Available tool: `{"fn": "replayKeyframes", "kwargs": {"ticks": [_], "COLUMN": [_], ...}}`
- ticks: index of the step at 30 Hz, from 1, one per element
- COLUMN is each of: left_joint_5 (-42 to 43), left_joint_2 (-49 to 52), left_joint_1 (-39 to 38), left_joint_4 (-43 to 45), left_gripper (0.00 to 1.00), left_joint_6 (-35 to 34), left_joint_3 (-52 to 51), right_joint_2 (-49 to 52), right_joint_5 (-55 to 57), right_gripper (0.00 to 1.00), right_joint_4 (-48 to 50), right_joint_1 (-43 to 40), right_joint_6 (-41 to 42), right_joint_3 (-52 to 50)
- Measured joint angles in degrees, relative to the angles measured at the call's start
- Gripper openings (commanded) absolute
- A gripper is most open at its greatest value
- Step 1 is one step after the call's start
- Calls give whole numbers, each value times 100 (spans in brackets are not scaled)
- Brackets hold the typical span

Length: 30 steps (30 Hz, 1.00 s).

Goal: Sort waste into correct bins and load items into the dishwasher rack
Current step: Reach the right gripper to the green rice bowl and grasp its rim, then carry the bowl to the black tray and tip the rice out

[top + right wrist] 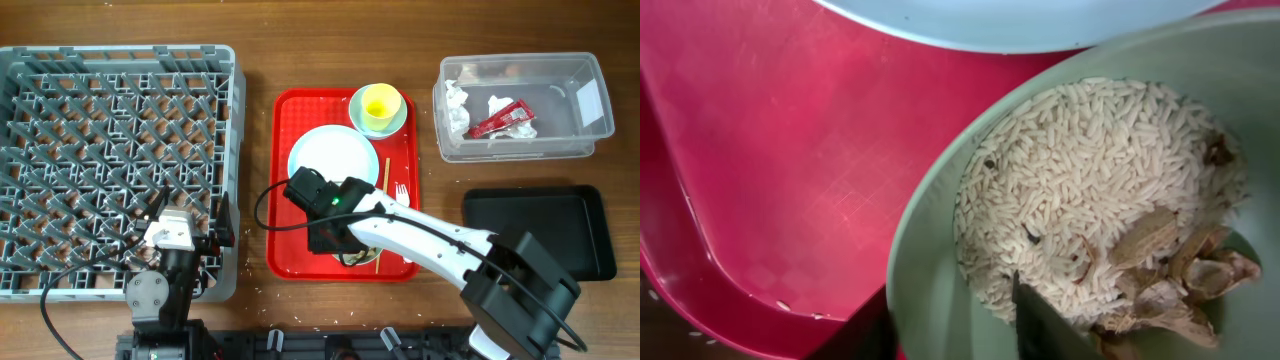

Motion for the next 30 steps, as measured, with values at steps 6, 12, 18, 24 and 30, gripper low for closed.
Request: {"fn": "replayKeyframes", "kwargs": {"ticks": [6, 12, 18, 24, 30], "left_joint_5": [0, 0, 0, 0, 0], "left_joint_2": [0, 0, 0, 0, -2], "left_joint_1": [0, 0, 0, 0, 0], "left_joint_4": [0, 0, 0, 0, 0], "left_gripper": [100, 100, 100, 100, 100], "left_joint_6": [0, 0, 0, 0, 0], "left_joint_3": [0, 0, 0, 0, 0], "right_joint_2": [4, 4, 4, 44, 68], "right_joint_5": [251, 535, 527, 697, 1241], "right_gripper": [26, 4, 4, 5, 4], "right_joint_4": [-7, -11, -92, -1099, -2133], "right_joint_1": [293, 446, 457, 457, 297], "right_joint_6": [-87, -216, -216, -188, 201], "right_joint_3": [0, 0, 46, 605, 1423]}}
